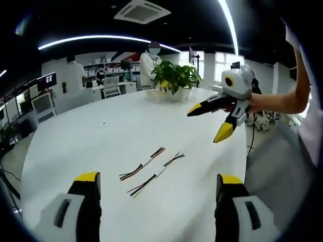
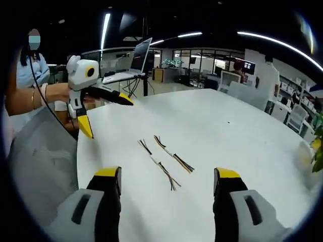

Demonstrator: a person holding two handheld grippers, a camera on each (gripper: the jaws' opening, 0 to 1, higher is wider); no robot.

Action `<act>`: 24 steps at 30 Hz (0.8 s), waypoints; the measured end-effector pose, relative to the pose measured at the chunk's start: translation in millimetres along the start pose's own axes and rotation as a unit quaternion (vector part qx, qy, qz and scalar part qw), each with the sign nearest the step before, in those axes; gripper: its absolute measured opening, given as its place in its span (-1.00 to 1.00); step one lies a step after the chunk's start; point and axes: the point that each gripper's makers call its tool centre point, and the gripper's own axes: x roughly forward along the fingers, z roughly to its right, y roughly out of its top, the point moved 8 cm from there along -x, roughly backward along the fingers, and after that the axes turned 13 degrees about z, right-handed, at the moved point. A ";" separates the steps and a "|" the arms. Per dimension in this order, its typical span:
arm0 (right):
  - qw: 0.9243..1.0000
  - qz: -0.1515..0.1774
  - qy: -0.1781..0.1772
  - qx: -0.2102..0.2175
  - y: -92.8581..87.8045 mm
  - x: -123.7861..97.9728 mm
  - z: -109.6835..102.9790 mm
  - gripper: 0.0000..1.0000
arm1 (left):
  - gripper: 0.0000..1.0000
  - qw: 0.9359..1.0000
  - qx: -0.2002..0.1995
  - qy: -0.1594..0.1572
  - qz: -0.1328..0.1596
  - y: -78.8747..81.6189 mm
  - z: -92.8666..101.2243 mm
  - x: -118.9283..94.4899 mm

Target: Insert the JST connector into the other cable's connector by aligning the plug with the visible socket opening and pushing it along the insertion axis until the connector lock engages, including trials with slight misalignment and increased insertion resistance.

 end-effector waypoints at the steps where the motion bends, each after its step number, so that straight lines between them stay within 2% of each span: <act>1: 1.000 0.002 -0.005 0.002 0.6 -3.2 -0.7 0.50 | 0.88 1.000 0.000 0.002 0.001 0.2 0.7 -1.0; 4: 1.000 0.006 -0.015 0.008 3.0 -9.7 -2.6 0.55 | 0.90 1.000 0.001 0.006 0.003 2.4 3.4 -4.1; 9: 0.999 0.016 -0.033 0.016 6.4 -15.6 -4.2 0.77 | 0.93 1.000 0.000 0.010 0.007 7.0 6.4 -8.1; 13: 0.999 0.019 -0.037 0.014 9.0 -17.8 -6.9 0.79 | 0.93 1.000 0.004 0.008 0.008 10.6 9.0 -11.8; 16: 0.999 0.020 -0.038 0.017 10.0 -18.2 -9.5 0.85 | 0.92 1.000 0.010 0.008 -0.005 10.3 10.8 -13.9; 24: 0.998 0.018 -0.048 0.024 6.5 -22.7 -17.1 0.98 | 0.97 1.000 -0.006 0.014 0.004 13.2 16.2 -23.9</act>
